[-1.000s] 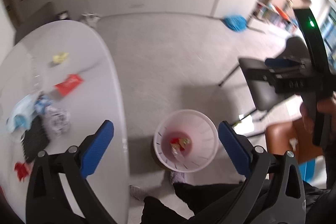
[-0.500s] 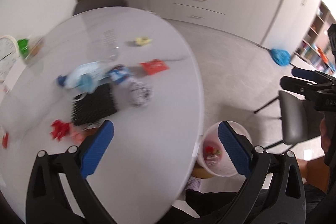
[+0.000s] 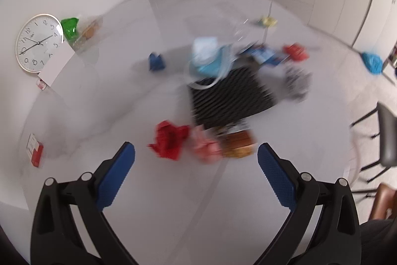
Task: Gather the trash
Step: 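Grasp the red crumpled paper with the left gripper while the right grasps pink paper, then carry both papers to the wastebasket and release them inside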
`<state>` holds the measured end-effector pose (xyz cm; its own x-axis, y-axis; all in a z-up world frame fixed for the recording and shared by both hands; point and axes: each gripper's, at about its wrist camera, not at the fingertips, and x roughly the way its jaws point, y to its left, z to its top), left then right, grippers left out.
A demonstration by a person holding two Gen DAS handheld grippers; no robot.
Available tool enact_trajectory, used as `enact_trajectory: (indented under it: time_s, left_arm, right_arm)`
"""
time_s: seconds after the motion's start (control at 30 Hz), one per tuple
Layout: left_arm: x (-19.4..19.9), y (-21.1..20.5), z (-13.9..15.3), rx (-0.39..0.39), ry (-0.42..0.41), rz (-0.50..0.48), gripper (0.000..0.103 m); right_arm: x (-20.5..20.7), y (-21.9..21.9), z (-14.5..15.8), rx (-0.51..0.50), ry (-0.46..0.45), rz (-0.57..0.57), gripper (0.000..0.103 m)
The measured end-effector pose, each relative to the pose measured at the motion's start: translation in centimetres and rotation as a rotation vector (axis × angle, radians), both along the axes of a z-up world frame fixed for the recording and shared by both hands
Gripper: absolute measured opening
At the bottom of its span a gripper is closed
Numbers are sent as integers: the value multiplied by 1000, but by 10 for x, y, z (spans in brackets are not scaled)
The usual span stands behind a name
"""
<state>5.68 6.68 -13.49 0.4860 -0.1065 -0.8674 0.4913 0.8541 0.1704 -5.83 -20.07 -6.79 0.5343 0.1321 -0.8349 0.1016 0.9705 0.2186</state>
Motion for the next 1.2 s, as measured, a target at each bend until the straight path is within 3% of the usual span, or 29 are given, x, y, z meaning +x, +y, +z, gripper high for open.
enact_trajectory:
  time_s: [0.13, 0.23, 0.3, 0.43, 0.53, 0.57, 0.6, 0.8, 0.87, 1.2]
  left_arm:
    - [25, 19, -24, 25, 28, -66, 93]
    - [42, 26, -41, 26, 61, -95, 86]
    - [56, 31, -54, 12, 86, -107, 76]
    - [71, 32, -71, -20, 125, -146, 68]
    - [76, 29, -81, -40, 151, -184, 57]
    - [78, 29, -84, -50, 163, -187, 47]
    - [81, 30, -88, -69, 187, -177, 40]
    - [90, 59, -85, -189, 232, -72, 34]
    - [90, 70, -80, -204, 226, -37, 34]
    - [69, 115, -39, -289, 181, 121, 34]
  right_arm:
    - [22, 37, -9, -20, 31, 43, 101]
    - [39, 66, -16, -37, 48, 76, 101]
    - [47, 80, -20, -38, 59, 93, 101]
    - [62, 106, -28, -47, 77, 134, 100]
    - [74, 126, -39, -34, 98, 179, 94]
    - [78, 131, -43, -22, 106, 191, 91]
    - [81, 135, -47, -17, 114, 197, 87]
    - [105, 169, -72, 31, 163, 266, 74]
    - [115, 185, -82, 9, 171, 301, 73]
    - [143, 227, -126, -106, 264, 356, 44]
